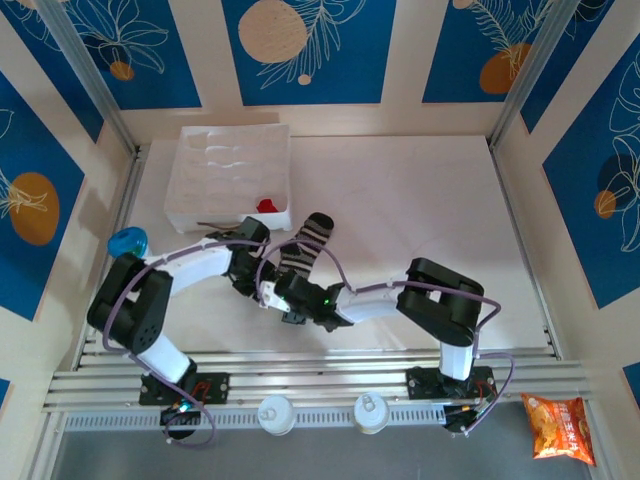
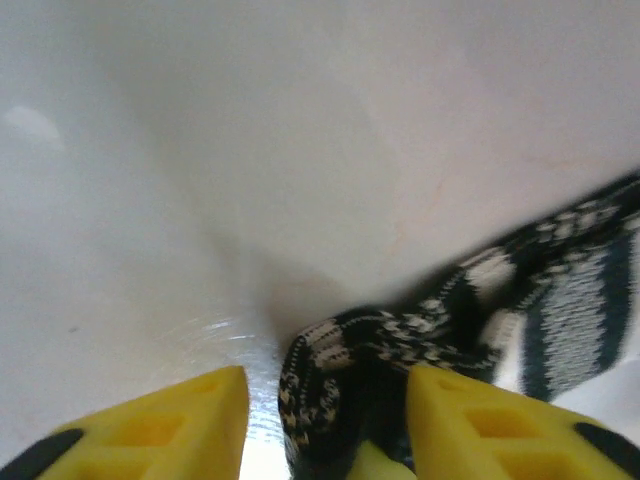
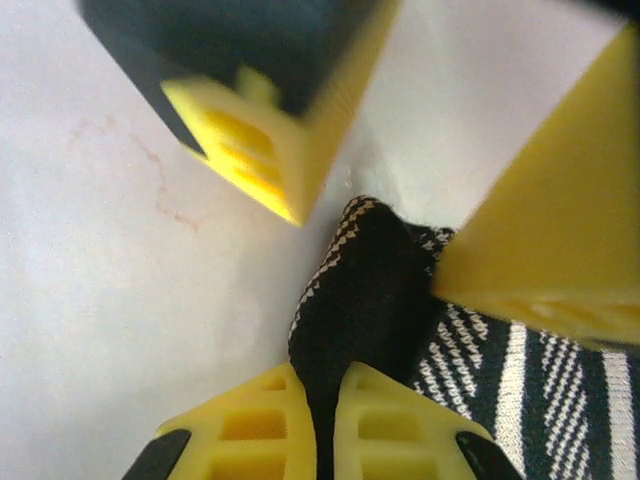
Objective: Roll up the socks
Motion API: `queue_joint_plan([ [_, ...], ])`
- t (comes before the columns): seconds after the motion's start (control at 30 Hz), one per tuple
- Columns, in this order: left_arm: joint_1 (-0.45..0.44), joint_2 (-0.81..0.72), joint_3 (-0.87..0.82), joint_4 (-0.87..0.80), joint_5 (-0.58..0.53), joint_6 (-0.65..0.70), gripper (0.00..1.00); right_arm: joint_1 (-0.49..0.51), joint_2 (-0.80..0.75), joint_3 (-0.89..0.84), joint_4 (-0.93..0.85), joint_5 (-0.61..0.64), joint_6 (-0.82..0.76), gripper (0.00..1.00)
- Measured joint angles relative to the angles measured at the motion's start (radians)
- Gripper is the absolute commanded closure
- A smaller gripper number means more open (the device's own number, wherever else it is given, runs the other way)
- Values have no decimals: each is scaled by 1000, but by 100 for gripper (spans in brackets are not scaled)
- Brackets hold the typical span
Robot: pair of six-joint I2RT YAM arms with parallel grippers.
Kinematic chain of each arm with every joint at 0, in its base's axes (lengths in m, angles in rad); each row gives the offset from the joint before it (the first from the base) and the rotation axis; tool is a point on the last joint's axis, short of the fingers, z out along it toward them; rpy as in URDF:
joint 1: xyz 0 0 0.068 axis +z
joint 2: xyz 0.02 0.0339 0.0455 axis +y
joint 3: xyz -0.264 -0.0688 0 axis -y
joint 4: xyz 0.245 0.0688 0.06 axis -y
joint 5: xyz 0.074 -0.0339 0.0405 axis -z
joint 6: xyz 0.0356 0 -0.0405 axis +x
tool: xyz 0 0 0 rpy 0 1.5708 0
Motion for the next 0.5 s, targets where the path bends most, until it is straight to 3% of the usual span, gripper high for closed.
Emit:
queue_joint_plan([
  [0.07, 12, -68, -6, -22, -26, -18, 36, -17, -14, -2, -7, -48, 38, 100],
  [0.23, 37, -235, -7, -57, -35, -41, 35, -100, -25, -19, -25, -209, 131, 100],
  [0.5, 38, -267, -96, -15, -6, -43, 42, -256, -10, 3, -71, -541, 269, 100],
])
